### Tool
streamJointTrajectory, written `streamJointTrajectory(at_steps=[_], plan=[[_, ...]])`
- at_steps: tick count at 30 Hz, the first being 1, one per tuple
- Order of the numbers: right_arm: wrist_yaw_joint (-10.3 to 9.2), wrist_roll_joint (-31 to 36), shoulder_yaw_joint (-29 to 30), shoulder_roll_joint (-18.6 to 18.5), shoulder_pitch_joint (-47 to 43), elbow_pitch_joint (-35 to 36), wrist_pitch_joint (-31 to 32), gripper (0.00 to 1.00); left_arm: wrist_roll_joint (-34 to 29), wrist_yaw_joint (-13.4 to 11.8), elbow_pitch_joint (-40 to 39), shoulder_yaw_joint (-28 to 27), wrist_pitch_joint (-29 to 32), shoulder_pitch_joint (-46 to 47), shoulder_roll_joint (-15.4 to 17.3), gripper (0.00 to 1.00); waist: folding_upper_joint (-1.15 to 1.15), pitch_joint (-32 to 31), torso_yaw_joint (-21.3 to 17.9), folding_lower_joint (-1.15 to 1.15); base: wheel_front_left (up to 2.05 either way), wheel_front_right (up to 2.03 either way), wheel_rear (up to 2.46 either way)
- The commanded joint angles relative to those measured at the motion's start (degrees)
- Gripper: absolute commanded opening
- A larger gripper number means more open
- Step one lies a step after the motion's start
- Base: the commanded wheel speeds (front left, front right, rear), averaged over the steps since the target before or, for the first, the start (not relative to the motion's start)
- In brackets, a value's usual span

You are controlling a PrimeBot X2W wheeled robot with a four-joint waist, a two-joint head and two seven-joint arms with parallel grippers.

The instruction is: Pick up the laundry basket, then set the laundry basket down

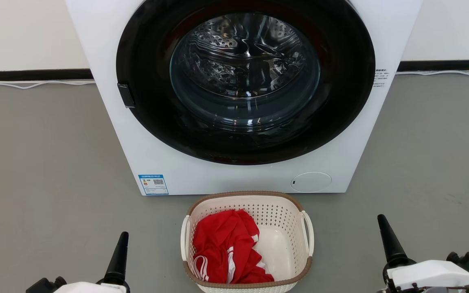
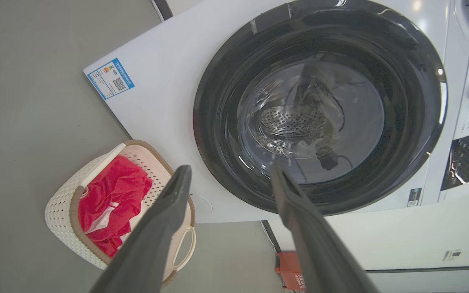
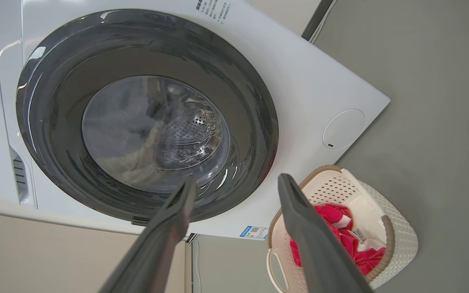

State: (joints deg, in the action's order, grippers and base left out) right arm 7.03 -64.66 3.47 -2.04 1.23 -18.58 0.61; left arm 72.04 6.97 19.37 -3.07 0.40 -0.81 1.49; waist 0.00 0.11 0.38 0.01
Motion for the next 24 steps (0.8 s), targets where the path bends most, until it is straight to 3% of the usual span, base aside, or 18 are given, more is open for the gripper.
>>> streamJointTrajectory(at_steps=[1, 24], plan=[[0.15, 2.4, -0.7, -0.7, 2.7, 1.8, -0.8, 1.0, -2.0, -0.2, -1.7, -0.2, -0.6, 2.1, 0.4, 1.0, 0.0, 0.0, 0.0, -0.01, 0.0, 0.0, 0.0], [0.23, 22.1, -2.0, -0.6, 4.0, -1.1, -4.7, 1.0, -19.2, -0.4, -0.8, 0.2, -4.4, 2.4, 0.7, 1.0, 0.0, -0.3, 0.3, -0.01, 0.0, 0.0, 0.0]])
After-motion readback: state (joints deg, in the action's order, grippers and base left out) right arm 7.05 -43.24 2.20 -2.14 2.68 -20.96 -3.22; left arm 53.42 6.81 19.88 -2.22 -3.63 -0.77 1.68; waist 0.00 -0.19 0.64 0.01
